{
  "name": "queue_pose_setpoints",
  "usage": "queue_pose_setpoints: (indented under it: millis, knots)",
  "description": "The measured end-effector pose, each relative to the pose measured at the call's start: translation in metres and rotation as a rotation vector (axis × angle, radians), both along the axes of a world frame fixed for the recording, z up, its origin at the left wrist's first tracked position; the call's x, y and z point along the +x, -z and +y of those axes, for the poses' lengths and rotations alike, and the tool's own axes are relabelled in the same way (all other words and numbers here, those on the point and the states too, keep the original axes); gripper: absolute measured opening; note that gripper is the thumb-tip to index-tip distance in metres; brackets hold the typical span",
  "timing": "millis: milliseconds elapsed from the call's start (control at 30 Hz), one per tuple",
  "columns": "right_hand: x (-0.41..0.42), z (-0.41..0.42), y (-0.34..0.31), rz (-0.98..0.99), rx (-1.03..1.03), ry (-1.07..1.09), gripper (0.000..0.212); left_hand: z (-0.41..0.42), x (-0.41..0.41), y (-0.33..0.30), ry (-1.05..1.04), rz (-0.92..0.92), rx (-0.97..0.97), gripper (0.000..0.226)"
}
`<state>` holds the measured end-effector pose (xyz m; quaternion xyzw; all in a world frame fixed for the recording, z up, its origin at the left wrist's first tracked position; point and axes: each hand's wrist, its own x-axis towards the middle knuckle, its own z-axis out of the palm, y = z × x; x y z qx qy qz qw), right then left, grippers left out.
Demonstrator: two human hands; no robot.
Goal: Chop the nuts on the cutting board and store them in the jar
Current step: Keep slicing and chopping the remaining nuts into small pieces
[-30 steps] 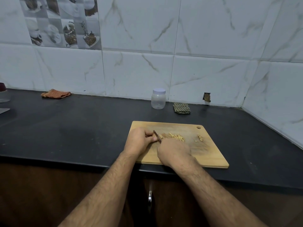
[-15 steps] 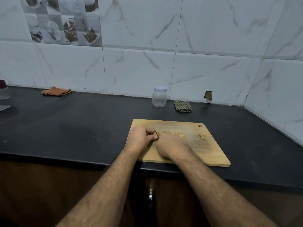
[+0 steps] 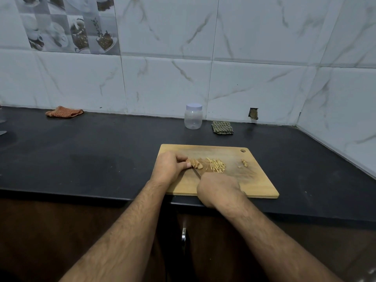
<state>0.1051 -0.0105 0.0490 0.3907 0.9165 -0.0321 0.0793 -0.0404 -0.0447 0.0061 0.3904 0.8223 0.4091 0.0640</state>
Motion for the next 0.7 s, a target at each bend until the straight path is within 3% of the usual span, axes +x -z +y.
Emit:
queue_pose_setpoints:
  millis: [67,133,200,267,700]
  knots:
    - [0.006,0.000,0.001,0.004,0.002,0.008,0.027,-0.001,0.000,-0.001,0.003,0.000,-0.010,0.020]
    - [0.010,0.002,0.002,0.019,-0.005,0.019,0.027,0.000,-0.001,0.000,0.004,-0.033,0.005,0.003]
    - [0.010,0.003,0.002,0.055,-0.011,0.037,0.027,0.001,-0.001,0.001,0.000,-0.038,0.010,0.022]
    - [0.008,0.004,0.001,0.085,-0.013,0.044,0.028,0.002,-0.003,0.003,-0.008,-0.027,0.009,0.026]
    - [-0.018,0.006,0.003,0.153,0.034,0.022,0.029,0.006,-0.007,0.006,-0.071,-0.057,0.068,0.017]
